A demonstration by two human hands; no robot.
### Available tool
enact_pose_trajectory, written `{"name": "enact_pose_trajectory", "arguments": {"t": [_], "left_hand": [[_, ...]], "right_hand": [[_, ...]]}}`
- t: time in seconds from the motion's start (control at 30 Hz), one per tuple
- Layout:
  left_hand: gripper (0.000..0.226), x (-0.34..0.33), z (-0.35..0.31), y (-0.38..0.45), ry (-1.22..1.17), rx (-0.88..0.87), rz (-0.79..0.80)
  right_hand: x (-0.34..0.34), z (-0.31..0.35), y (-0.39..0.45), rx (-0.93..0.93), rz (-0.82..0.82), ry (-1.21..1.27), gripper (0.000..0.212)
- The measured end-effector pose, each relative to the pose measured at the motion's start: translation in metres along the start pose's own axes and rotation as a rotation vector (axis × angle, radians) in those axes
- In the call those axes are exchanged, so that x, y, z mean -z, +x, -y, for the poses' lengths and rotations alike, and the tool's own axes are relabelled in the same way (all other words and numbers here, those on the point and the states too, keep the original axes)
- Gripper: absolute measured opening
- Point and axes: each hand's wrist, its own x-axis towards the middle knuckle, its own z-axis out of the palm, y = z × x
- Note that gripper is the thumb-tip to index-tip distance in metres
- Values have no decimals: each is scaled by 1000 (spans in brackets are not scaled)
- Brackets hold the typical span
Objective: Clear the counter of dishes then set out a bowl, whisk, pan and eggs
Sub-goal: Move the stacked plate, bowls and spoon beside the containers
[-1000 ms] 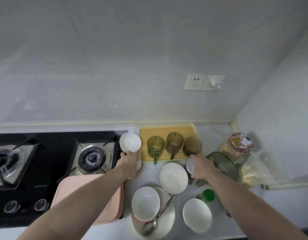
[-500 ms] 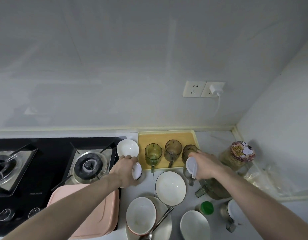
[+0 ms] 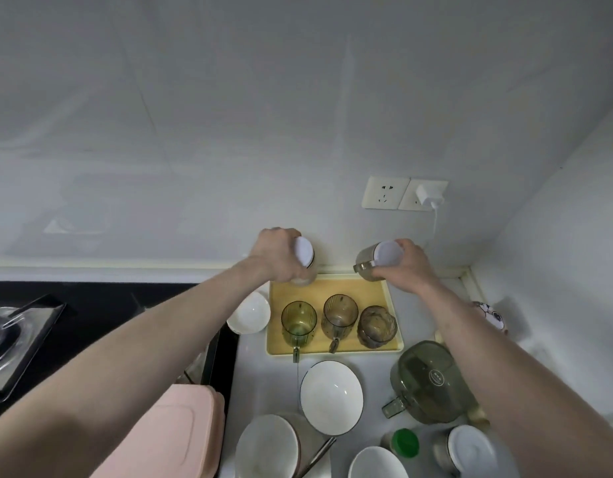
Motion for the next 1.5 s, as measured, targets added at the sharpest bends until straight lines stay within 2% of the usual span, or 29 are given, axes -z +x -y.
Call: {"name": "enact_pose_trajectory", "arguments": {"t": [0.17, 0.23, 0.5, 0.77, 0.97, 1.17, 1.27, 1.37, 1.5], "left_hand": [[58, -43, -6, 49, 130, 41, 22], [51, -54, -6, 58, 158, 66, 37], [62, -98, 8, 83, 198, 142, 121], [70, -122, 7, 89, 120, 167, 170], [65, -131, 7, 85, 168, 157, 166], [77, -122, 10, 73, 148, 111, 211], [71, -110, 9, 61, 110, 95, 212], [69, -91, 6, 46, 68, 53, 175], [73, -55, 7, 11, -15, -59, 100]], "right_hand": [[-22, -22, 28, -99, 20, -155, 89], [-28, -27, 37, -109, 48, -219, 85], [-58, -36, 60, -82, 114, -370, 92], [-87, -51, 67, -76, 171, -425, 97], [-96, -61, 65, -63, 190, -399, 97], [-90, -58, 57, -73, 218, -324, 100], [-79, -51, 46, -74, 188, -314, 101], [-66, -40, 32, -34, 135, -266, 88], [-56, -12, 1, 111, 46, -96, 71]]}}
